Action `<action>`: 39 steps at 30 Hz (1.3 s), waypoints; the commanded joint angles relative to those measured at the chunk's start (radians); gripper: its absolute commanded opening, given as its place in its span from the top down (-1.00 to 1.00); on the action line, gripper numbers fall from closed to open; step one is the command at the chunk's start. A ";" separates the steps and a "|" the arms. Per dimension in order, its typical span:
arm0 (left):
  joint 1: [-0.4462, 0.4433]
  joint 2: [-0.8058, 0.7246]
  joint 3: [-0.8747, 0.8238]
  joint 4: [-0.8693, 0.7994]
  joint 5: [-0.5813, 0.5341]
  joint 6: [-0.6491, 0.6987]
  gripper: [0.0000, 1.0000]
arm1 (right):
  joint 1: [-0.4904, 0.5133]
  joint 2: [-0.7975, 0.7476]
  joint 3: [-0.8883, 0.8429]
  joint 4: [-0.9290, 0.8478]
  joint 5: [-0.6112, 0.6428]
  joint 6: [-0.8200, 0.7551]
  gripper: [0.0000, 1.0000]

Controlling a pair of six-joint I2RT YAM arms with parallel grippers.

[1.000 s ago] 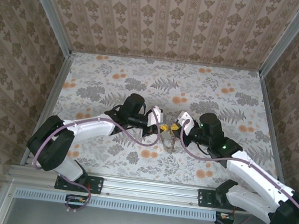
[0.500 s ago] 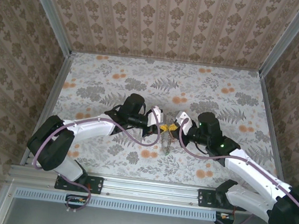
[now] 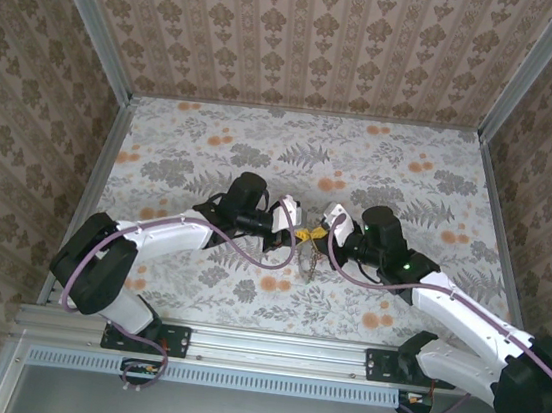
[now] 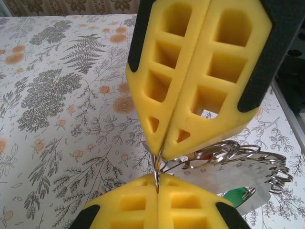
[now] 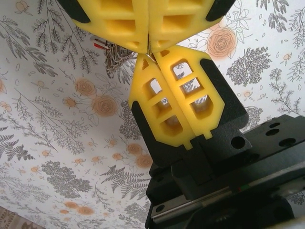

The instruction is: Put the keys on the keyring

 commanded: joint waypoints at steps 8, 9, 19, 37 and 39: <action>-0.008 -0.001 0.037 0.029 0.055 -0.005 1.00 | 0.003 0.019 0.024 0.005 0.113 0.042 1.00; -0.007 -0.003 0.037 0.030 0.056 -0.005 1.00 | 0.004 0.019 0.024 -0.002 0.131 0.043 1.00; -0.008 -0.002 0.027 0.049 0.060 -0.012 1.00 | 0.003 0.016 0.018 -0.020 0.189 0.039 1.00; -0.008 0.022 0.009 0.096 0.054 -0.029 1.00 | -0.006 0.021 0.026 -0.056 0.231 0.060 0.61; -0.007 0.021 0.008 0.099 0.051 -0.029 1.00 | -0.010 0.007 0.023 -0.068 0.229 0.053 0.59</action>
